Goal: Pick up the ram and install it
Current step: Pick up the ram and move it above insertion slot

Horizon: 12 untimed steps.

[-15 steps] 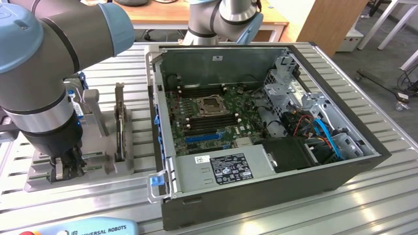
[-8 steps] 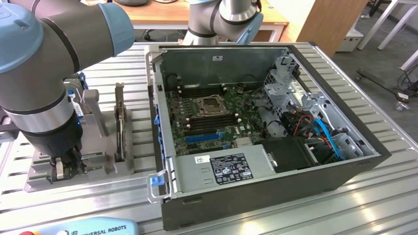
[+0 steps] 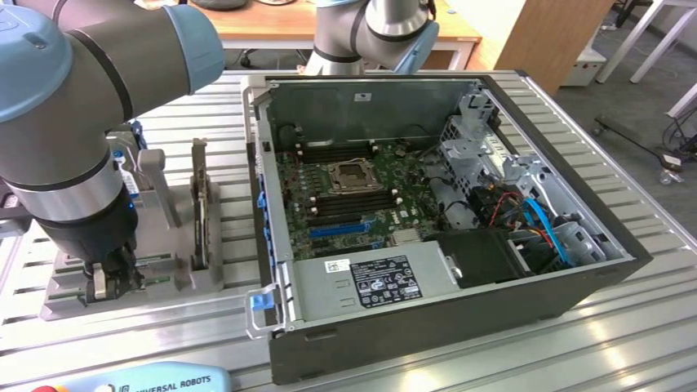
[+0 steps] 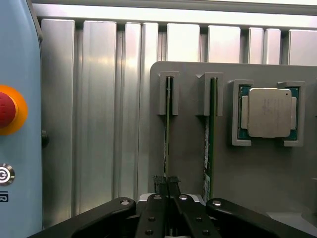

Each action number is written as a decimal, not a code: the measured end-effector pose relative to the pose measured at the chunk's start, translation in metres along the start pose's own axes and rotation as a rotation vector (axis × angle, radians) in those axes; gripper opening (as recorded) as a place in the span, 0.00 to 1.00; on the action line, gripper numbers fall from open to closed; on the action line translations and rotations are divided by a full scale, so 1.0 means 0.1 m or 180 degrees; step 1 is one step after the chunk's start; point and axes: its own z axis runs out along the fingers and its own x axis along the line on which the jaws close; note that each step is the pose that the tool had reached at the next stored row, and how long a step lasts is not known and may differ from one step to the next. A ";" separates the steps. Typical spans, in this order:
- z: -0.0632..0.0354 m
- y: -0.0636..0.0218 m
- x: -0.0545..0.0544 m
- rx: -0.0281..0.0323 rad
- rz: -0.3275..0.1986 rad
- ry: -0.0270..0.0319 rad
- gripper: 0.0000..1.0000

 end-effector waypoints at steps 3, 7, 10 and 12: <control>-0.001 0.000 0.00 0.0000 -0.0001 0.0000 0.12; -0.036 0.002 0.00 0.0000 -0.0004 0.0000 0.12; -0.086 0.003 0.00 0.0000 -0.0005 0.0000 0.12; -0.133 0.005 0.00 0.0000 -0.0006 0.0000 0.12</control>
